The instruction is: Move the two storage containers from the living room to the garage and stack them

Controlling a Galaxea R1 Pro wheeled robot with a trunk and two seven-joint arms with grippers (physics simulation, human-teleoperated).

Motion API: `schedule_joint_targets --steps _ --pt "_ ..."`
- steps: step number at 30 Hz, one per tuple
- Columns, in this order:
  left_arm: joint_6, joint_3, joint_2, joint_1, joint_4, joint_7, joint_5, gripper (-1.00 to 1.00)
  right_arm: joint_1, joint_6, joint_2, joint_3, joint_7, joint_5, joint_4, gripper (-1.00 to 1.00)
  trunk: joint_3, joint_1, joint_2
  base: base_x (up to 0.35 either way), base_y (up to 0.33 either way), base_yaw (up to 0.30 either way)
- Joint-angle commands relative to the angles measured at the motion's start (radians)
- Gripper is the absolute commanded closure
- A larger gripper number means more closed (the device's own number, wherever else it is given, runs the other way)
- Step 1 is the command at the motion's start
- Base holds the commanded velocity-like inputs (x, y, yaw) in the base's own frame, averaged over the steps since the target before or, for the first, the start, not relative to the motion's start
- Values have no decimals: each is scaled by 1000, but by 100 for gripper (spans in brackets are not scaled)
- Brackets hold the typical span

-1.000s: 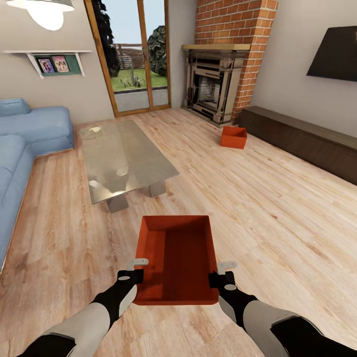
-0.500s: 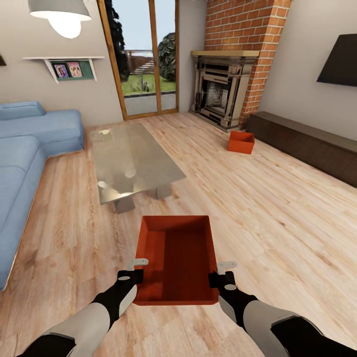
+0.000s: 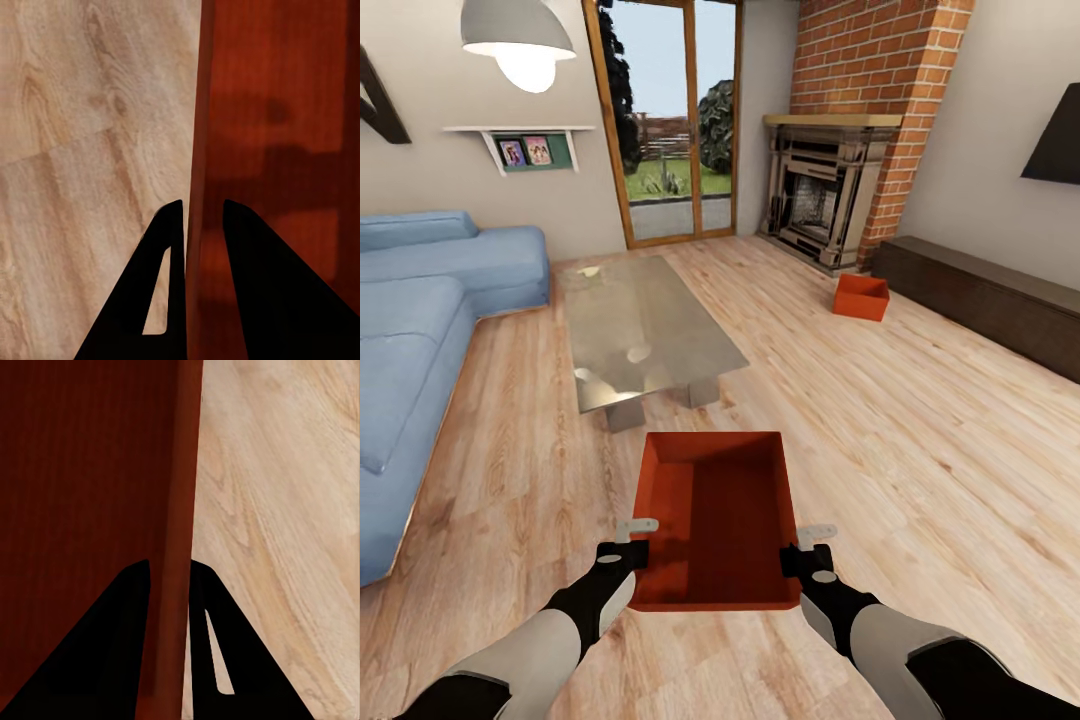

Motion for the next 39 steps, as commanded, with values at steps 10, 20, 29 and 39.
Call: schedule_joint_targets --steps 10,20,29,39 --pt "0 42 1 -1 -6 10 -16 100 0 -6 0 -18 -5 -19 20 100 15 0 0 0 0 117" --pt "0 42 1 -1 -6 10 -16 100 0 -6 0 -17 -5 -19 20 100 30 0 0 0 0 117" --pt "0 42 1 -1 -6 10 -16 100 0 -6 0 -17 -5 -19 20 100 44 0 0 0 0 117" --pt "0 42 1 -1 -5 10 -16 100 0 -6 0 -17 -5 -19 20 100 59 0 0 0 0 117"
